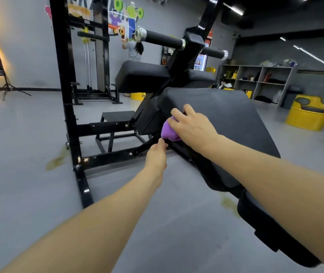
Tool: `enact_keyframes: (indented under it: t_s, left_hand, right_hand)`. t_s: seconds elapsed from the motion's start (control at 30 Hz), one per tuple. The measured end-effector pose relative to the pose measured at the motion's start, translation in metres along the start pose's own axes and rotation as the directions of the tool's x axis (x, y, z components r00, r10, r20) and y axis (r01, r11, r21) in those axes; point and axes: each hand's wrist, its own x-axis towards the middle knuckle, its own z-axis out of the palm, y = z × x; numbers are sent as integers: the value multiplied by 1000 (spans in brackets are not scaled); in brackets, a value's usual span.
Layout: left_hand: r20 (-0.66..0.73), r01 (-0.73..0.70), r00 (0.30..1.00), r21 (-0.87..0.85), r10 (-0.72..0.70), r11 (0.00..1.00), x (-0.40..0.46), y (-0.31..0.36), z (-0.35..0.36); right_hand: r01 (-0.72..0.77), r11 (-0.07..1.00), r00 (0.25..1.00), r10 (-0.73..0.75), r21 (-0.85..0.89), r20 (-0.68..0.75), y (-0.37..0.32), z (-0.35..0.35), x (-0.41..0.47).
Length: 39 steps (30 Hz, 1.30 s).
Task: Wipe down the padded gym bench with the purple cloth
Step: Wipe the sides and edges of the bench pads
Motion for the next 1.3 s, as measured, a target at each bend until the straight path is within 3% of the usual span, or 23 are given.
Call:
enact_keyframes:
  t_s: [0.23, 0.4, 0.57, 0.7, 0.83, 1.0, 1.1, 1.2, 1.23, 1.3]
  left_hand:
    - [31, 56, 998, 74, -58, 996, -35, -24, 16]
    - [53, 72, 996, 98, -78, 993, -65, -35, 34]
    - [68, 92, 992, 138, -102, 986, -88, -50, 36]
    - [40, 122, 991, 167, -130, 978, -106, -59, 34]
    - [13, 128, 991, 191, -133, 973, -128, -54, 40]
    - [26, 92, 995, 238, -101, 967, -141, -59, 57]
    - [92, -14, 996, 286, -13, 958, -140, -74, 74]
    - [204, -288, 954, 402, 221, 869, -135, -88, 79]
    - [274, -412, 908, 452, 317, 791, -130, -91, 76]
    - [426, -664, 744, 554, 515, 502, -117, -91, 69]
  right_hand:
    - [6, 989, 993, -23, 146, 117, -12, 0, -72]
    - [42, 982, 996, -57, 182, 75, -21, -4, -131]
    - [-3, 982, 962, -49, 188, 269, -27, -20, -163]
    - [-134, 960, 836, -24, 247, 547, -25, -48, -181]
    - [-191, 947, 836, 20, 258, 548, -9, -71, -198]
    - [-110, 979, 938, 45, 172, 344, 13, -79, -225]
    - [-147, 977, 920, 77, 155, 384, 5, -73, -230]
    - [-226, 968, 898, 162, 113, 409, -16, -62, -237]
    - [-243, 963, 890, 174, 117, 422, -23, -59, -242]
    - [-265, 955, 895, 193, 132, 402, -32, -54, -250]
